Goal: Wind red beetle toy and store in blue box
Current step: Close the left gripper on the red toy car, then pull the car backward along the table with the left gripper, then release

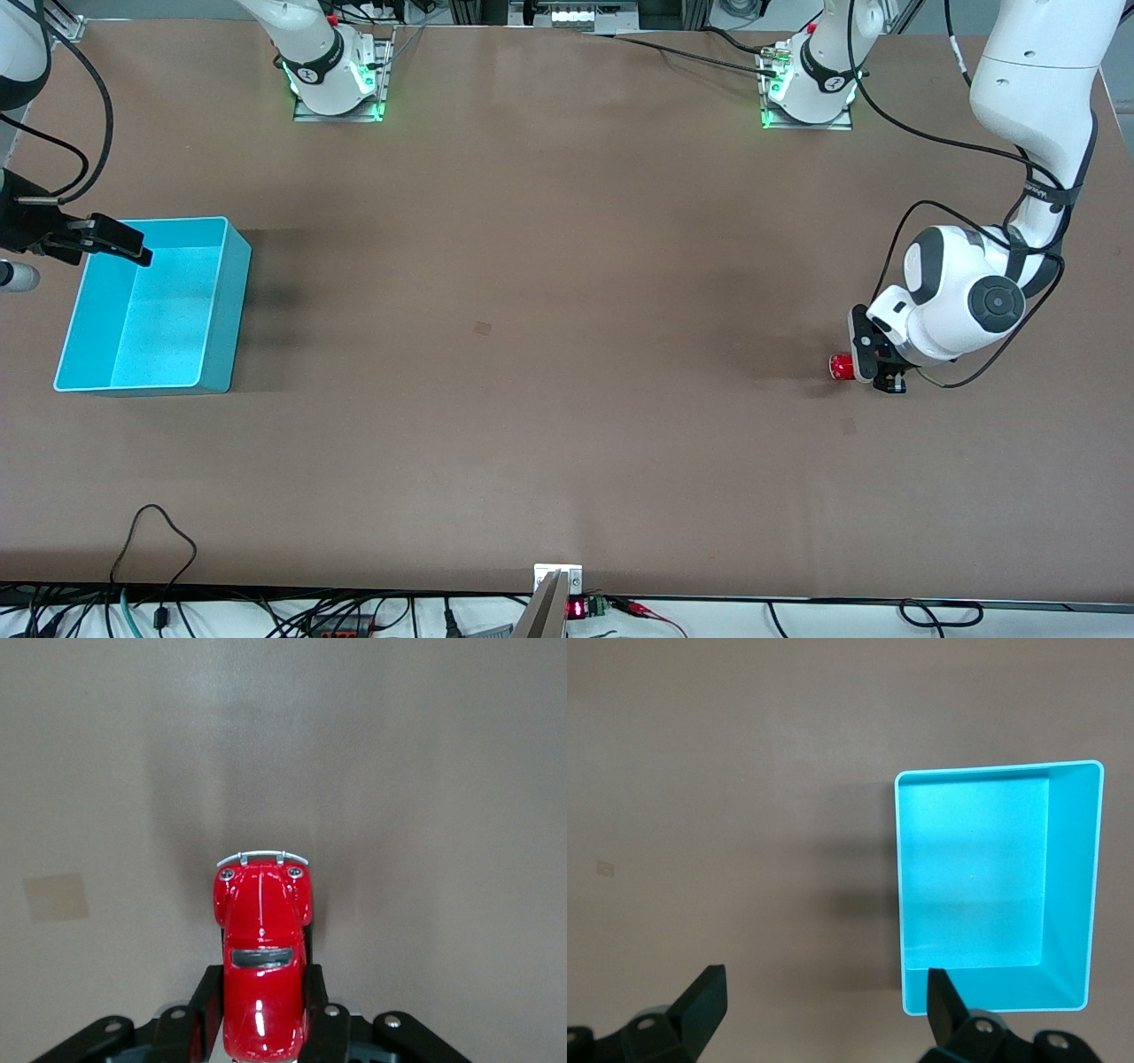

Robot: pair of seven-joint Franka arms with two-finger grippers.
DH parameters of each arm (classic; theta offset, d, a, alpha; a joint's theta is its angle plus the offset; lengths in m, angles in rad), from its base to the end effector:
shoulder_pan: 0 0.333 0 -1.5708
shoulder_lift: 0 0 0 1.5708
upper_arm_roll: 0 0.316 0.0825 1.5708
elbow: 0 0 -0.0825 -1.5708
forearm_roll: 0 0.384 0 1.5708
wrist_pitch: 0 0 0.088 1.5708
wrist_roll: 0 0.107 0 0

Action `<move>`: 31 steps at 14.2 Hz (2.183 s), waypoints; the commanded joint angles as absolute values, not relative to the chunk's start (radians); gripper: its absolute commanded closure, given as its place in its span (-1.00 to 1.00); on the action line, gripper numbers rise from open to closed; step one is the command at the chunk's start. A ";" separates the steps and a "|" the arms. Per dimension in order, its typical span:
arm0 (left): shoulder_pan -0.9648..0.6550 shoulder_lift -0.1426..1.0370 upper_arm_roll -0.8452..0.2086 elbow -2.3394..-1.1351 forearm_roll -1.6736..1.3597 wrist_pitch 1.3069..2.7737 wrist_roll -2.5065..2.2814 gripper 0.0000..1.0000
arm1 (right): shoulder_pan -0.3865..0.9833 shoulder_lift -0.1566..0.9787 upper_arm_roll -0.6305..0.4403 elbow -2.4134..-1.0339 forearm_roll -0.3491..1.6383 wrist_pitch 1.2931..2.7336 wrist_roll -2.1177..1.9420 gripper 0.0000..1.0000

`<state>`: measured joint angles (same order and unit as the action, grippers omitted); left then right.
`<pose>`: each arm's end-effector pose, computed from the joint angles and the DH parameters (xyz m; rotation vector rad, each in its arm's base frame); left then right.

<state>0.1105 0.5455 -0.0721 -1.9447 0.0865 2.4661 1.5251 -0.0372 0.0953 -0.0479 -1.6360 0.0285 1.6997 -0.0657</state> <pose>0.6180 0.0249 0.1967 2.2470 -2.1893 -0.0417 0.5872 -0.0463 0.5501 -3.1151 0.0364 0.0461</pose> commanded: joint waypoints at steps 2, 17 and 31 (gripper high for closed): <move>0.118 0.552 -0.077 -1.950 0.103 2.470 1.546 0.74 | -0.044 0.084 -0.041 -1.647 0.038 1.707 -0.058 -1.00; 0.299 0.603 -0.075 -1.892 0.103 2.473 1.738 0.80 | -0.044 0.084 -0.041 -1.647 0.038 1.706 -0.057 -1.00; 0.371 0.594 -0.078 -1.871 0.100 2.490 1.824 -1.00 | -0.043 0.087 -0.041 -1.646 0.041 1.706 -0.057 -1.00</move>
